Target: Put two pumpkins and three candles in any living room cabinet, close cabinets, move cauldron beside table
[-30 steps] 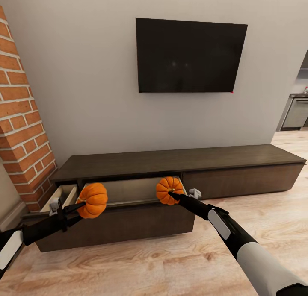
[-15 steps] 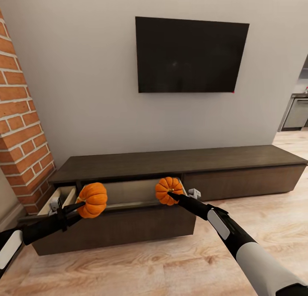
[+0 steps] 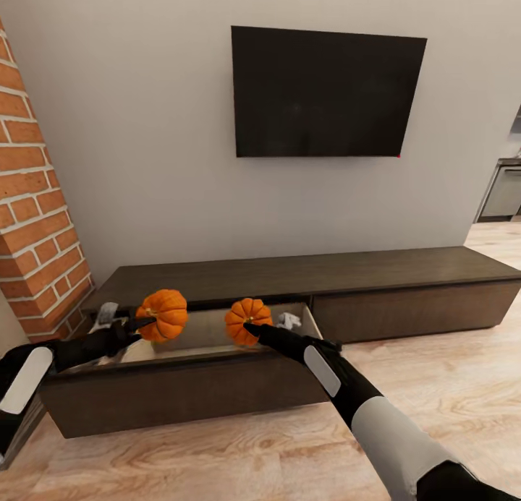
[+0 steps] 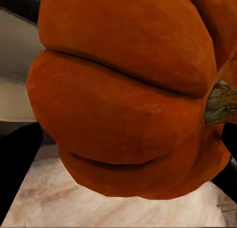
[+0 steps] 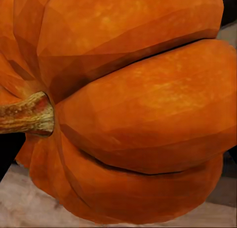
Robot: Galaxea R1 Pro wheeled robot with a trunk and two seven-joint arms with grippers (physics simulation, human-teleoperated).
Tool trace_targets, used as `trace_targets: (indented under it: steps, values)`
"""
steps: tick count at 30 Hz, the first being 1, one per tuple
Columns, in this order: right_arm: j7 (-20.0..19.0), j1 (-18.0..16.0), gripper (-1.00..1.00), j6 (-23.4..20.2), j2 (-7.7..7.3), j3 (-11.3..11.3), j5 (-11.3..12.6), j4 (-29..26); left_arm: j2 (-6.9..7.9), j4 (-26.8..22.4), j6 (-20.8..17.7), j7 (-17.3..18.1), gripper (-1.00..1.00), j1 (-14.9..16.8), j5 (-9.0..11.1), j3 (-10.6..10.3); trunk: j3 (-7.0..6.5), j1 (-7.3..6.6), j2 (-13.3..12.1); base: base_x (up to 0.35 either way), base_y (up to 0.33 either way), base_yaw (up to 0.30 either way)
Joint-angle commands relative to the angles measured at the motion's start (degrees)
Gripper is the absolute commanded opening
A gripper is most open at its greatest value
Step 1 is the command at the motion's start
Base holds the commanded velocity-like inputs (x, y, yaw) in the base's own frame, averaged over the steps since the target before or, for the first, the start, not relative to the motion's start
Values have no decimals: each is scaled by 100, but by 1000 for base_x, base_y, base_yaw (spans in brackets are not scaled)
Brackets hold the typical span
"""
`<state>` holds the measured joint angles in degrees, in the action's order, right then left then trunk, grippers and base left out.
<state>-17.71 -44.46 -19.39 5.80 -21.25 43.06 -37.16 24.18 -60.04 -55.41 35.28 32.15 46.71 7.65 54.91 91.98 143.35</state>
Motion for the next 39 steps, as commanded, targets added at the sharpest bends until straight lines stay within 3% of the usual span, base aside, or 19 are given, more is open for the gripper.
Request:
trace_targets:
  steps: [1,3,5,6,9,13,14,17,18,22,25,31,34,39]
  values:
    - [135,-166,-100,-59,47,-15,59,-15,-43,-79,-60,-349,-100,144,72,6,7,-2,4,0,0,0]
    - [383,-449,-100,-182,107,-30,38,-12,-154,-163,-46,-1237,-100,452,86,8,7,-2,4,0,0,0]
    - [615,-611,-100,-241,132,-34,28,-15,-305,-199,-10,-1861,-100,655,74,3,7,-2,4,0,0,0]
    - [797,-708,-100,-257,144,-36,24,-16,-469,-208,57,-2266,-100,819,34,0,7,-2,4,0,0,0]
    - [1153,-843,-100,-222,160,-37,21,-7,-774,-213,369,-3137,-100,1007,-5,-22,7,-2,4,0,0,0]
    - [1652,-1038,-100,-91,171,-44,-68,53,-913,-139,906,-3784,-100,1057,-59,-174,7,-2,4,0,0,0]
    - [1807,-1054,-100,-27,178,-45,-118,58,-973,-133,1014,-3879,-100,1060,-148,-254,7,-2,4,0,0,0]
    - [2305,-1077,-100,148,242,-55,-266,74,-1341,-21,1400,-4315,-100,1067,-790,-405,7,-2,4,0,0,0]
    - [2474,-1081,-100,209,273,-91,-329,75,-1521,76,1593,-4490,-100,1070,-1103,-426,7,-2,4,0,0,0]
    - [2990,-1082,-100,539,309,-360,-424,88,-1909,413,1850,-4692,-100,1073,-1627,-451,7,-2,4,0,0,0]
    - [3252,-1082,-100,846,315,-546,-433,199,-2100,559,1891,-4720,-100,1074,-1716,-508,7,-2,4,0,0,0]
    - [3323,-1082,-100,936,324,-654,-451,343,-2126,939,2118,-4723,-100,1074,-1757,-592,7,-2,4,0,0,0]
    - [3326,-1082,-100,862,325,-904,-420,352,-2105,962,2170,-4718,-100,1074,-1761,-598,7,-2,4,0,0,0]
    - [3304,-1082,-100,950,322,-1129,-397,315,-2080,952,2185,-4718,-100,1074,-1761,-592,7,-2,4,0,22,0]
